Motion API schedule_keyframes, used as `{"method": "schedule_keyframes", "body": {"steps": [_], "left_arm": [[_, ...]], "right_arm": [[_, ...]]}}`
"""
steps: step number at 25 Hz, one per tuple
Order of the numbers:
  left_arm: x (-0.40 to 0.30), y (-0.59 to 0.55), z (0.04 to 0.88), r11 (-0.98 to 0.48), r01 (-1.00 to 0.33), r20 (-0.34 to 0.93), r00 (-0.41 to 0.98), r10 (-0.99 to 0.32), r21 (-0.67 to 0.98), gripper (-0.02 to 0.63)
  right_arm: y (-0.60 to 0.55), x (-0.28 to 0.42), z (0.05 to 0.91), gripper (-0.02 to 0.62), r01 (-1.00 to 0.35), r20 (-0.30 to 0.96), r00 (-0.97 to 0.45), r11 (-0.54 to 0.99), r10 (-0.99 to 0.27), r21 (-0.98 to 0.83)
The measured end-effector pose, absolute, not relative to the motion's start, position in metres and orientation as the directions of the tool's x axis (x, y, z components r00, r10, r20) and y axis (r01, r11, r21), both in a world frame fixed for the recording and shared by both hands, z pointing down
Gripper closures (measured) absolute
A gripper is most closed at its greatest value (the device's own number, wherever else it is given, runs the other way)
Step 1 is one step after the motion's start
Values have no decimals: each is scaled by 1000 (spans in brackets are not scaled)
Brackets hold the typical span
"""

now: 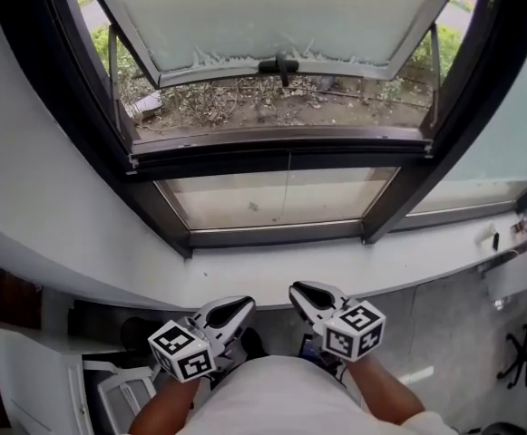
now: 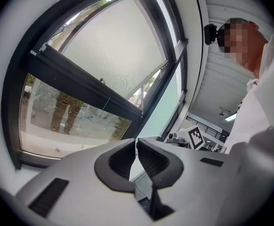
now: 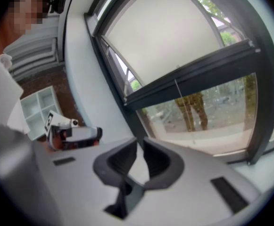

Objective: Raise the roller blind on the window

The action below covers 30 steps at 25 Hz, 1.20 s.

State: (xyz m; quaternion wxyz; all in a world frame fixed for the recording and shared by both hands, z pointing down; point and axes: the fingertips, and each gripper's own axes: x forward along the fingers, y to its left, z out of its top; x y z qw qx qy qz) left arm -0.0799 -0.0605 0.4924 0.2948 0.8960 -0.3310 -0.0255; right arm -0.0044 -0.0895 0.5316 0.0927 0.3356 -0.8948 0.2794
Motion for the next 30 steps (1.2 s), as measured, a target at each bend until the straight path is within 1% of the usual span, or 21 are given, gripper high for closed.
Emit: {"method": "schedule_keyframes", "body": {"steps": [6, 10, 19, 30], "left_arm": [[-107, -77, 495, -613, -570, 146, 786, -601, 547, 571], [-114, -87, 495, -607, -575, 150, 782, -605, 548, 571], [-105, -114, 498, -578, -616, 159, 746, -647, 535, 571], [-86, -140, 502, -560, -658, 179, 714, -677, 503, 571]], "right_arm": [[-112, -25, 531, 560, -681, 356, -732, 595, -581, -427], [-123, -32, 530, 560, -682, 360, -731, 596, -580, -424], [-154, -19, 533, 561, -662, 370, -750, 627, -549, -411], [-185, 7, 530, 560, -661, 371, -749, 644, -548, -384]]}}
